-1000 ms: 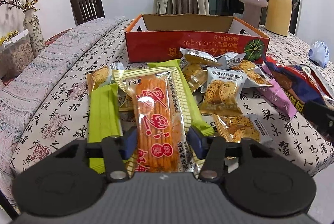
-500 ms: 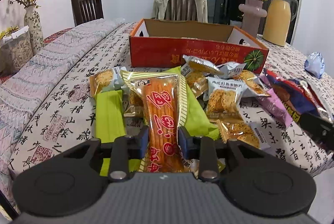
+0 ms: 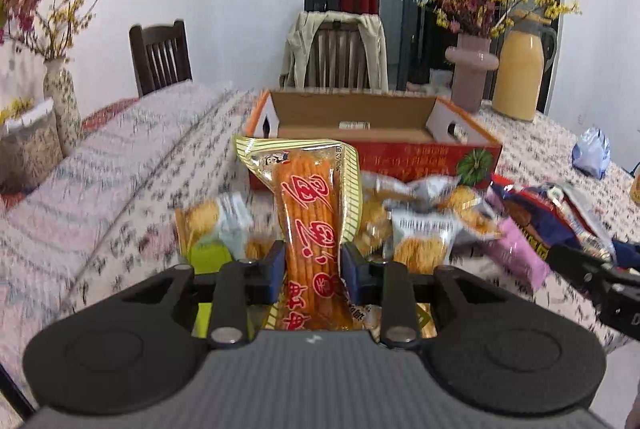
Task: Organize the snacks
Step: 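Grasp the orange dough-bar packet with the left tool while the right tool lifts the silver packet, then drop the orange packet and silver packet into the cardboard box with both tools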
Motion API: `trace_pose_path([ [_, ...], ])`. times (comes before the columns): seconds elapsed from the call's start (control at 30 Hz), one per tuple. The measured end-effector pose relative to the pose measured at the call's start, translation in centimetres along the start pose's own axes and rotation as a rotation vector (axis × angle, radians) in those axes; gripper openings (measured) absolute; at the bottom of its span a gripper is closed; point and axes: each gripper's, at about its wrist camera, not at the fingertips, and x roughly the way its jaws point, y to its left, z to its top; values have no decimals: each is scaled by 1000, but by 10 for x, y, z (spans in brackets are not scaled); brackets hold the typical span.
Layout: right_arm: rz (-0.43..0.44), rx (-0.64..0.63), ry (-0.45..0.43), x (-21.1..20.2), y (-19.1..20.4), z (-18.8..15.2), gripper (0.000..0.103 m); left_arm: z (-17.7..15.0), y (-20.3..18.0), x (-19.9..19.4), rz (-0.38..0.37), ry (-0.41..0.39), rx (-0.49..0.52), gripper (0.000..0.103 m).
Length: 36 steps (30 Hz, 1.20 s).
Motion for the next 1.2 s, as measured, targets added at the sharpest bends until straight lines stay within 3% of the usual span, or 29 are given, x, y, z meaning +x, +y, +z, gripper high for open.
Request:
trace_pose_path([
  [0.33, -18, -9, -50, 35, -12, 36, 53, 48, -7, 12, -9, -101, 22, 31],
  [0.7, -41, -18, -73, 97, -24, 91, 53, 104, -17, 61, 1, -112, 19, 31],
  [1.0, -38, -2, -29, 165, -25, 134, 53, 144, -16, 116, 33, -89, 14, 31],
  [1.2, -55, 9, 30, 220, -26, 140, 53, 152, -10, 170, 71, -29, -7, 31],
])
